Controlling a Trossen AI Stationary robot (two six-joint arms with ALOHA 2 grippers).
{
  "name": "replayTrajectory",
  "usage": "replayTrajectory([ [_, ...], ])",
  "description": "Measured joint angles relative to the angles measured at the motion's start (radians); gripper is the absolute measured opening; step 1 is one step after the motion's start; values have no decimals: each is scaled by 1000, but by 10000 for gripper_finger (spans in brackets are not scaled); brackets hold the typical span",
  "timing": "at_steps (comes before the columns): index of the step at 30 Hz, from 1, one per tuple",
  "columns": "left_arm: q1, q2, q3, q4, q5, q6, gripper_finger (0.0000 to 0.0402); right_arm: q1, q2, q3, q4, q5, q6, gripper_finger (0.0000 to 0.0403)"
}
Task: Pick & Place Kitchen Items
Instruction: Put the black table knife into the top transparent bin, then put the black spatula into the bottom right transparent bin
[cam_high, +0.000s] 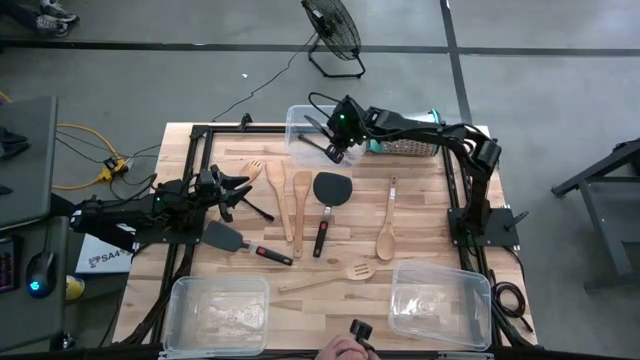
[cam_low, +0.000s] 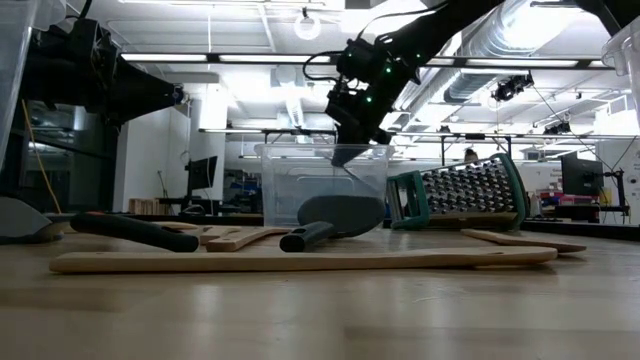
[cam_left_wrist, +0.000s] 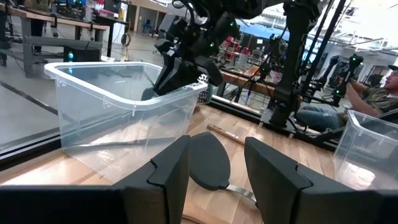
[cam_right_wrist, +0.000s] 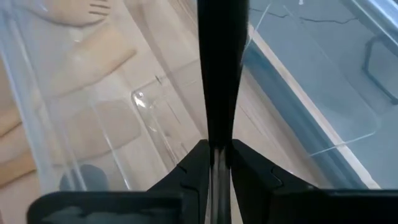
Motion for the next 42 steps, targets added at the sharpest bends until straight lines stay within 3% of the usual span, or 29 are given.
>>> replayTrajectory([
  [22,0,0,0,0,0,0,152,-8,-31,0,9,-28,58,57],
  [34,0,0,0,0,0,0,152,3,-64,-1,8,-173,133,59],
  [42,0,0,0,0,0,0,152,10,-85,-2,9,-218,151,133],
])
